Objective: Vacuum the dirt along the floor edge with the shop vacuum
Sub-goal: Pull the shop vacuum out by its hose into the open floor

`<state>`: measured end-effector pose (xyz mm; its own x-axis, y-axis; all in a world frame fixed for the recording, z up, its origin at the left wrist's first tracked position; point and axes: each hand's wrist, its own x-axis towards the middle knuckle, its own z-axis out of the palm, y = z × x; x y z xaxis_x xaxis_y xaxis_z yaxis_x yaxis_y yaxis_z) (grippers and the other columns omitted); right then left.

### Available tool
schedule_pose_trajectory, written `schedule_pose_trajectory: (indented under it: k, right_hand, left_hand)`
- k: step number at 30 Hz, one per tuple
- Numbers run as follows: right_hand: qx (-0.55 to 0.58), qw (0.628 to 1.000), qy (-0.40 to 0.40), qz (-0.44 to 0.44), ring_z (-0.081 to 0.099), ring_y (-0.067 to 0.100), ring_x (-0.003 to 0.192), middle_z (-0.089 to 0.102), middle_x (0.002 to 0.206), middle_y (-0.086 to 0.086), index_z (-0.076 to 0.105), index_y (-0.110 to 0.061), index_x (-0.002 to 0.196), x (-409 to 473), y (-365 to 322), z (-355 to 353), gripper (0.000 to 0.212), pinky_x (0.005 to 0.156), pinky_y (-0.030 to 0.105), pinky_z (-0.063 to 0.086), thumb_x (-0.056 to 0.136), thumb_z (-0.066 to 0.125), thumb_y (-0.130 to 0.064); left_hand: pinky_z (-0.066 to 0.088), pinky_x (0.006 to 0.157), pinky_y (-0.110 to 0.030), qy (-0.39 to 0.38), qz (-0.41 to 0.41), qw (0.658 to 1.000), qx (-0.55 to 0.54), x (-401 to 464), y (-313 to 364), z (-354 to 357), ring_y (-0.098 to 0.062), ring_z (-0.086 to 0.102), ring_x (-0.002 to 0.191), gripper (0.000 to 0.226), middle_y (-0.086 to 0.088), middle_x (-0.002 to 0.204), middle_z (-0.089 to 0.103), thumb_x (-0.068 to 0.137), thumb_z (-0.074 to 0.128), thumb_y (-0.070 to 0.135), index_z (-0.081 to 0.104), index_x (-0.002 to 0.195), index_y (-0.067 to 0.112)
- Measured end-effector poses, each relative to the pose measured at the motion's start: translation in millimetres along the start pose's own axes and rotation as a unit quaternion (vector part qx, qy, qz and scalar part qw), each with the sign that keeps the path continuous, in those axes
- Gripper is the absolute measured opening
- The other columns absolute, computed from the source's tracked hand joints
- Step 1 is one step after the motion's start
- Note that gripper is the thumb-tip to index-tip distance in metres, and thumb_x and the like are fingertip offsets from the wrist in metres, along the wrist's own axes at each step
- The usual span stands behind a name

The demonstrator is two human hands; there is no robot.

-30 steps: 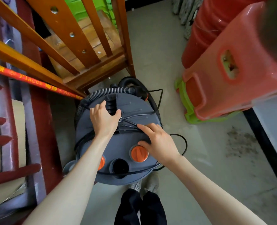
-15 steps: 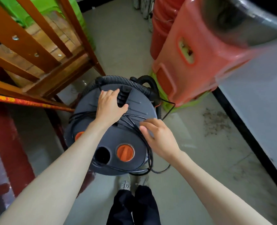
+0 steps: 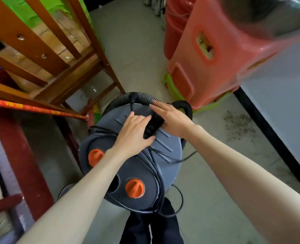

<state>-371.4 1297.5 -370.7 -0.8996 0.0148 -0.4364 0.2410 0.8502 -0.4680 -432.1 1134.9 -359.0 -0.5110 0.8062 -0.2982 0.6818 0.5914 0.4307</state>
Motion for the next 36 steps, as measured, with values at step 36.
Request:
schedule_pose_trajectory:
  k: [36]
  right_hand:
    - [-0.141, 0.989, -0.001, -0.045, 0.045, 0.030, 0.119, 0.044, 0.126, 0.013, 0.041, -0.005, 0.136, -38.8, 28.6, -13.9, 0.057, 0.095, 0.036, 0.039, 0.092, 0.060, -0.037]
  left_hand:
    - [0.006, 0.114, -0.055, 0.055, -0.053, 0.991, 0.113, -0.5, 43.2, 18.4, -0.028, 0.033, 0.137, 0.051, -0.005, 0.125, 0.056, 0.088, 0.060, 0.042, 0.057, 0.121, 0.003]
